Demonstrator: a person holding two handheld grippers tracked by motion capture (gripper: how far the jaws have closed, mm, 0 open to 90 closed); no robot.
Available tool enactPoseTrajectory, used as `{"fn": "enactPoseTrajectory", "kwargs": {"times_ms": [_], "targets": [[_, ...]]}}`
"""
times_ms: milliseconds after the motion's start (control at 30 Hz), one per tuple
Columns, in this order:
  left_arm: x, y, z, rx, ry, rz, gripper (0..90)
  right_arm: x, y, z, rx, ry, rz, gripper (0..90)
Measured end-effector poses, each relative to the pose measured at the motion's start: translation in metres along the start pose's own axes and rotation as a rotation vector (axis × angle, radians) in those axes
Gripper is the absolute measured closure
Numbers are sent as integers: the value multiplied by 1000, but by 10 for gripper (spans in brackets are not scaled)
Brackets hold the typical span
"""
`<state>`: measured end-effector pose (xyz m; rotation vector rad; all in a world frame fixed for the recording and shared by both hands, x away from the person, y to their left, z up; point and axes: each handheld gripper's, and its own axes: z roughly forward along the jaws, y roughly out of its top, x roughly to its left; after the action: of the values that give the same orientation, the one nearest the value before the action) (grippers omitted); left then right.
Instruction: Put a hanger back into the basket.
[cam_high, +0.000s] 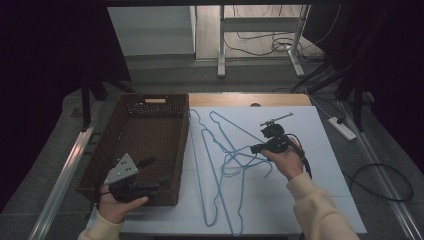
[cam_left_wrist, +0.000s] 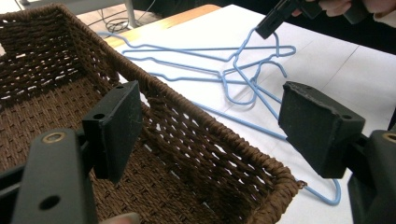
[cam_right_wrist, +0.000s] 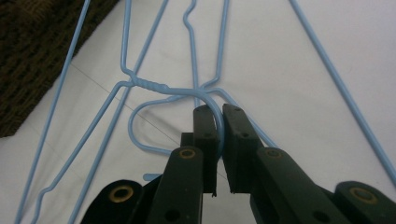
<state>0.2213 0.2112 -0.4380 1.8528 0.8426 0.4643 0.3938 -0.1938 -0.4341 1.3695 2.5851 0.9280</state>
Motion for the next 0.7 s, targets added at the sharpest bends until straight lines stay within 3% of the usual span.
{"fn": "enactPoseTrajectory", "kwargs": {"times_ms": [367, 567, 700], "targets": [[-6, 16, 5, 20, -43, 8, 227, -5, 0, -26, -13, 16, -19, 857], [-10, 36, 13, 39, -82, 40, 226, -1, 6, -39, -4, 33, -52, 860], [-11, 53, 23, 74, -102, 90, 227, 2, 8, -42, 9, 35, -74, 860]]}}
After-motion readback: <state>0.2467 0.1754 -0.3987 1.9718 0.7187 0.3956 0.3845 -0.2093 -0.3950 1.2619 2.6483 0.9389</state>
